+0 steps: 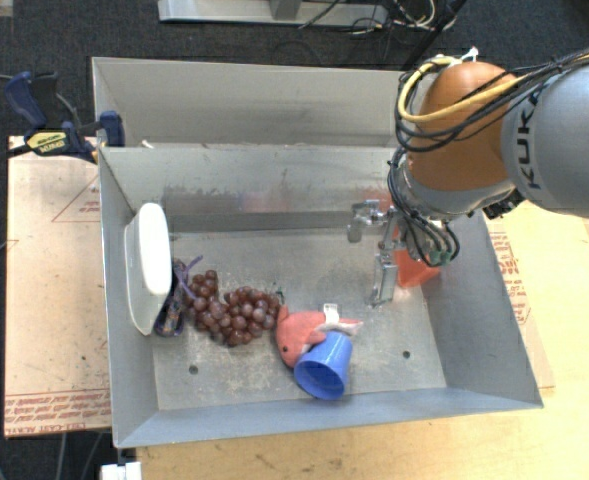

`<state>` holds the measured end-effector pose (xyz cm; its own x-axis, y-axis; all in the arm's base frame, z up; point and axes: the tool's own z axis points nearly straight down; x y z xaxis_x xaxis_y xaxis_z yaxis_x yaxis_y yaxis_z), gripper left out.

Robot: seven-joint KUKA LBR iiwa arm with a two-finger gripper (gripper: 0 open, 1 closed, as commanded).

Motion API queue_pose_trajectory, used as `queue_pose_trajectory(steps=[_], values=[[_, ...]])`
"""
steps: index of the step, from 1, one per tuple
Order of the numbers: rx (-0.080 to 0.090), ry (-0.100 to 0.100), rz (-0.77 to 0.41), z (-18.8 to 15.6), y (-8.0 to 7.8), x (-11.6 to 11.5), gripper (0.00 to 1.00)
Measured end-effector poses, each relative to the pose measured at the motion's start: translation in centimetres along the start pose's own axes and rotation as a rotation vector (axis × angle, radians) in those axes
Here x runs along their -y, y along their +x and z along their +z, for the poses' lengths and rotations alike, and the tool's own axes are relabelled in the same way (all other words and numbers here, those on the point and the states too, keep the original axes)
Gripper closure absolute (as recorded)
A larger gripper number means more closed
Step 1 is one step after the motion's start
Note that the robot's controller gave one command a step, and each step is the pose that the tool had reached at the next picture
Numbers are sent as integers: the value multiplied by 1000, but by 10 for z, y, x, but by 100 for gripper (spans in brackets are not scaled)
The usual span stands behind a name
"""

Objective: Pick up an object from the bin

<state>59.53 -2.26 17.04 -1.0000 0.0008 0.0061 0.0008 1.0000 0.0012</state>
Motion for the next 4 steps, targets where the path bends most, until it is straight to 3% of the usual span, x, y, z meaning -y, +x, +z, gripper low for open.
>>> queue_pose_trajectory(steps=[1,2,3,4], values=[[7,0,-1,-5,-2,0,0],[10,1,-67,30,17,-14,0],[16,1,-188,86,-18,-27,0],[12,2,-319,105,8,-54,0]])
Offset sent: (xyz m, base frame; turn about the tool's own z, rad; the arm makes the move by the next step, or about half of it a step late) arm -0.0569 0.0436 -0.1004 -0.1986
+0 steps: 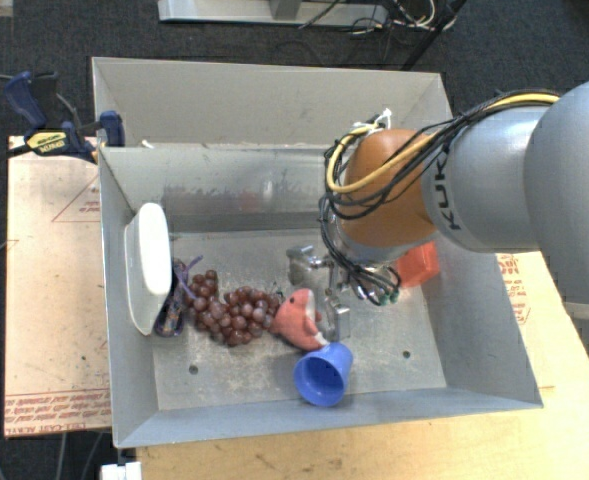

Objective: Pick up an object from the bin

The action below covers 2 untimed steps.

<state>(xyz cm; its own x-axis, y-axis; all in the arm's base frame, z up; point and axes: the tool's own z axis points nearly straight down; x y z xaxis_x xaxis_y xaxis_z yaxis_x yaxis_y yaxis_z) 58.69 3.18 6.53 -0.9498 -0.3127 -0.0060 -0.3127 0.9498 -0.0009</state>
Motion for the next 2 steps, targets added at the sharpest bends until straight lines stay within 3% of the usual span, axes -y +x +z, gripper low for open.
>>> queue_pose_trajectory(steps=[1,2], values=[[-2,-1,-140,-3,9,-32,0],[4,-1,-163,-5,-15,-30,100]])
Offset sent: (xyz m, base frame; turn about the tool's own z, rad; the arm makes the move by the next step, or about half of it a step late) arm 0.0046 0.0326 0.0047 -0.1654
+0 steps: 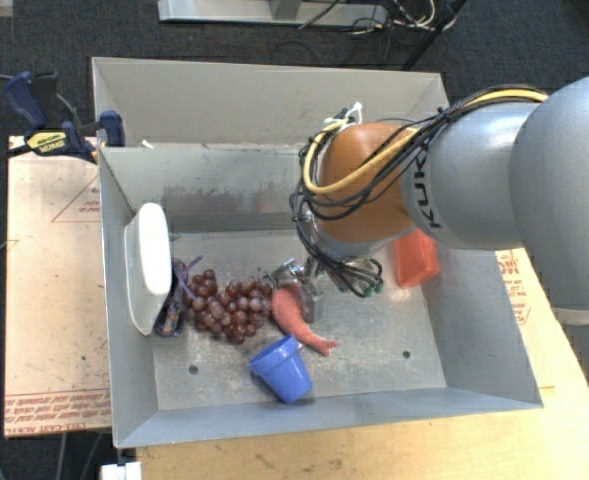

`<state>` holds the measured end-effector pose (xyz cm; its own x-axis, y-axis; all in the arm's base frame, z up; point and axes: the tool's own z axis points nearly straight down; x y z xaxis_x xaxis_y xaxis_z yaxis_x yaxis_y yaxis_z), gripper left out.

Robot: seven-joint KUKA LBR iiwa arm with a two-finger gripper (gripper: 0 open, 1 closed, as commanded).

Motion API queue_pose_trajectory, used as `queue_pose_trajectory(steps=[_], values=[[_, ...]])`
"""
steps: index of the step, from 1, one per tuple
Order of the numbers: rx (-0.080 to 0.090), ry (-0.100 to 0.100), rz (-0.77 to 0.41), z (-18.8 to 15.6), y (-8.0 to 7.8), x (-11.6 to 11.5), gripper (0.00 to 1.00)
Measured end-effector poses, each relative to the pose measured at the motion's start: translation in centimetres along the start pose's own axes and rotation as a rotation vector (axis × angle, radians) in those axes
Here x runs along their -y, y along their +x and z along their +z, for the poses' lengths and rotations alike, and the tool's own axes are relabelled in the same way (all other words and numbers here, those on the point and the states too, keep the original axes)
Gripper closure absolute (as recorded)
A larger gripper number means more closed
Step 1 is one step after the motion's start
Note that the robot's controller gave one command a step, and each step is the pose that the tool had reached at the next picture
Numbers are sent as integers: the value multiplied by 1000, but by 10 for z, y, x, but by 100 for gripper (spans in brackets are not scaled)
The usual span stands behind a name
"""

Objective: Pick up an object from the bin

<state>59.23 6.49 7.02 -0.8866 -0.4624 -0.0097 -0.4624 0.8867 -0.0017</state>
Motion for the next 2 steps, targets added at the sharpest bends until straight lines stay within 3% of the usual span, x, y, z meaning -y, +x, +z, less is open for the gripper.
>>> queue_pose_trajectory(steps=[1,2], values=[[0,0,0,0,0,0,100],[5,1,15,-134,4,16,100]])
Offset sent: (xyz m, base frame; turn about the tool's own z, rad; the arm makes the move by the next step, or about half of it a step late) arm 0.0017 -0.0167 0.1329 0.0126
